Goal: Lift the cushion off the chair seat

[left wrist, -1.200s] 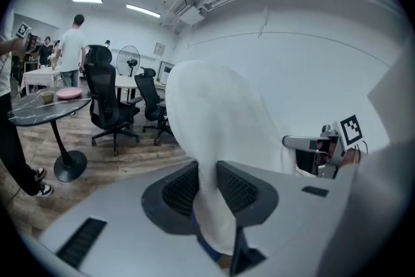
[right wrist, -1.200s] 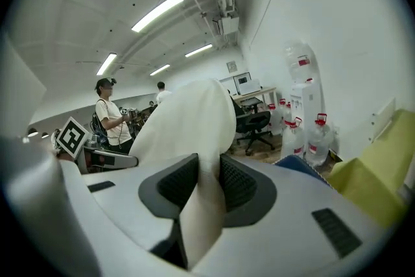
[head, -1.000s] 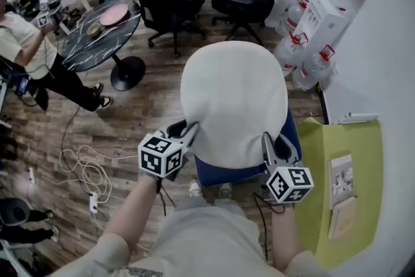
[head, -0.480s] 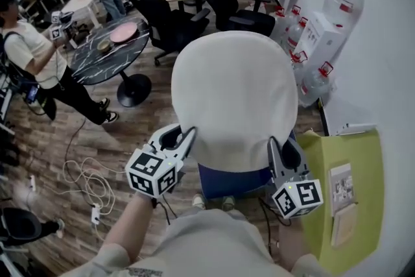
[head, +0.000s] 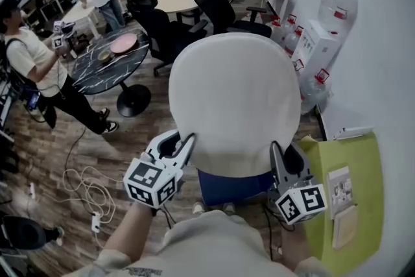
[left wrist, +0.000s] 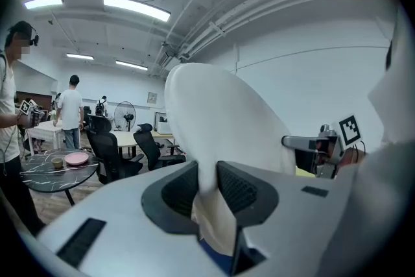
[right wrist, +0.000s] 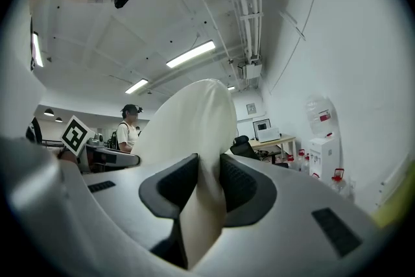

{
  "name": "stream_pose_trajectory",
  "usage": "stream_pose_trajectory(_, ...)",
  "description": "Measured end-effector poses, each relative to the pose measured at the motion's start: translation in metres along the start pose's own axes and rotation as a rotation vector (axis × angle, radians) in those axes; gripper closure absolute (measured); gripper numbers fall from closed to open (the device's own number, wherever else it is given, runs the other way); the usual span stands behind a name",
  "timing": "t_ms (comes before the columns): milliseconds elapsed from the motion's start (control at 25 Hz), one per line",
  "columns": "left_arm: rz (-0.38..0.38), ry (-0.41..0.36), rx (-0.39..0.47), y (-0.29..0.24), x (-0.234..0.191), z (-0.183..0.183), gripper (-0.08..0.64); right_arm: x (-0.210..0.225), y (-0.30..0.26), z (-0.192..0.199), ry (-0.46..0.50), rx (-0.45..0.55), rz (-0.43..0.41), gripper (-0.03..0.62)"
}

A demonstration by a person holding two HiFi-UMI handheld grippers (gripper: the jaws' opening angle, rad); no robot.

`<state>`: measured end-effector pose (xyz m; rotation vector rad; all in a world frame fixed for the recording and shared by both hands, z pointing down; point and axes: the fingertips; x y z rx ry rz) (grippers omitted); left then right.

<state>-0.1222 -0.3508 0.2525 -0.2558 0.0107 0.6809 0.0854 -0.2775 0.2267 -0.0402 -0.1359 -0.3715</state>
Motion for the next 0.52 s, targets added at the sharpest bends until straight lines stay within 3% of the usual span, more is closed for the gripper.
stream_pose_trajectory(520,0.006,0.004,0.012,-0.0049,-0.0031,-0.0087,0.456,0.0005,-0.0039,-0.0095,0.022,0.01,0.005,0.472)
Point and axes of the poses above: the fingertips, and each gripper's own axes: y backward along the fingers, x to its right, z out of its underside, and after that the axes turned 8 degrees about -z, right-handed
